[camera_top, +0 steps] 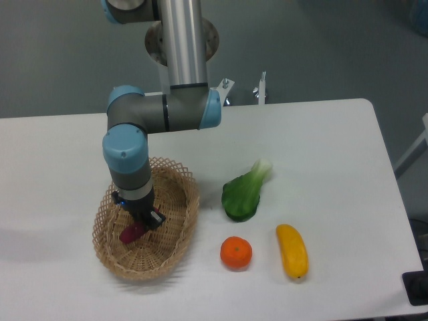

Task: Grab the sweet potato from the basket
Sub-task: 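Lower the gripper onto the purple sweet potato and close on it, then lift the held sweet potato out of the basket and carry it aside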

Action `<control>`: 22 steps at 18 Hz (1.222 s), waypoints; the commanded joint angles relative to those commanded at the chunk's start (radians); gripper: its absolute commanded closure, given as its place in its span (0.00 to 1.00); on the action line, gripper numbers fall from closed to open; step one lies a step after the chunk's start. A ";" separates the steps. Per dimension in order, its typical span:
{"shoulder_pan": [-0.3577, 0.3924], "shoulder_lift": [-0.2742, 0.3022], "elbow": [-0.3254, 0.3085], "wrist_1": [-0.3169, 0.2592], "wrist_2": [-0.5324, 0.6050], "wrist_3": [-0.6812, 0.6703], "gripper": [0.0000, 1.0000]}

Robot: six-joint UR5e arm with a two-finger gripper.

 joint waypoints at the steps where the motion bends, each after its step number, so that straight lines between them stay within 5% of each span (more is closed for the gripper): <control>1: 0.015 0.014 0.012 -0.011 -0.002 0.028 0.85; 9: 0.216 0.058 0.150 -0.057 -0.020 0.207 0.85; 17: 0.514 0.057 0.301 -0.245 -0.156 0.518 0.85; 22: 0.626 0.045 0.322 -0.241 -0.155 0.661 0.85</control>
